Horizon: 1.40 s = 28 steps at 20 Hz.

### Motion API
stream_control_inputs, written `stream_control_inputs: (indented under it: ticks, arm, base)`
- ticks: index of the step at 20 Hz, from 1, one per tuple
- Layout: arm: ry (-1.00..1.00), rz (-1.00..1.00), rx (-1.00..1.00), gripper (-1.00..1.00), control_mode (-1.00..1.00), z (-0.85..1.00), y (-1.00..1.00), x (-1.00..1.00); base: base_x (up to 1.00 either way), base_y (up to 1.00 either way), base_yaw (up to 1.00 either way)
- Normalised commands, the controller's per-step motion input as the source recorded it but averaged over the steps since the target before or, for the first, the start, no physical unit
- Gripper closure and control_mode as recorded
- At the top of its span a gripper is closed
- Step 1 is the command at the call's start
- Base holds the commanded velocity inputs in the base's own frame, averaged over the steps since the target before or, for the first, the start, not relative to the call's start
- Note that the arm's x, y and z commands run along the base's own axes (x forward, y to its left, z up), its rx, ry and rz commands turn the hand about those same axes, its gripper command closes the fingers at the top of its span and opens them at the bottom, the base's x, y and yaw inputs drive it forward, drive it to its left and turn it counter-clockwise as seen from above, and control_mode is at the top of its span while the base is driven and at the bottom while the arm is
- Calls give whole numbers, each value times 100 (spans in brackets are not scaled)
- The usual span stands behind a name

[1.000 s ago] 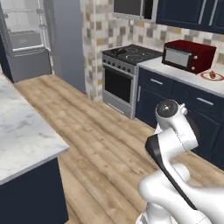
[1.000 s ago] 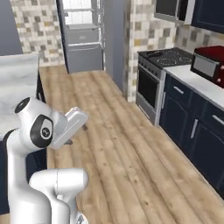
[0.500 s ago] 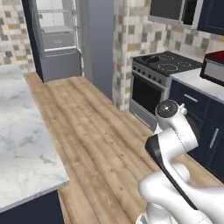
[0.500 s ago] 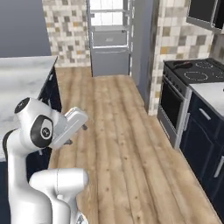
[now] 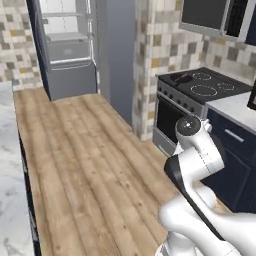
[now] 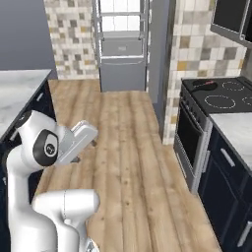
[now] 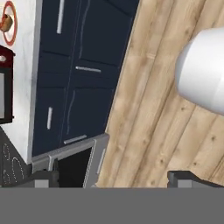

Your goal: Place the cold items (mushroom and broccoli) from the fridge in one tupperware on the dining counter. Place the warm items (kebab skewer and hot dog) in the stove area in another tupperware.

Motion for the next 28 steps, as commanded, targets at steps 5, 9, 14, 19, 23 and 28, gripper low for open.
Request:
stream_control_inputs:
  ticks: [5, 9, 14, 19, 23, 28]
  arm:
    - [0, 0, 0, -100, 100, 0, 0, 0]
    - [0, 0, 0, -100, 100, 0, 0, 0]
    - [0, 0, 0, -100, 100, 0, 0, 0]
    - [0, 0, 0, -100, 100, 0, 0, 0]
    - [0, 0, 0, -100, 100, 0, 0, 0]
    - [0, 0, 0, -100, 100, 0, 0, 0]
  base:
    - [100, -45, 3]
    - [100, -4, -19]
    - [78, 5, -45]
    - [43, 22, -60]
    - [25, 28, -57]
    - [2, 54, -60]
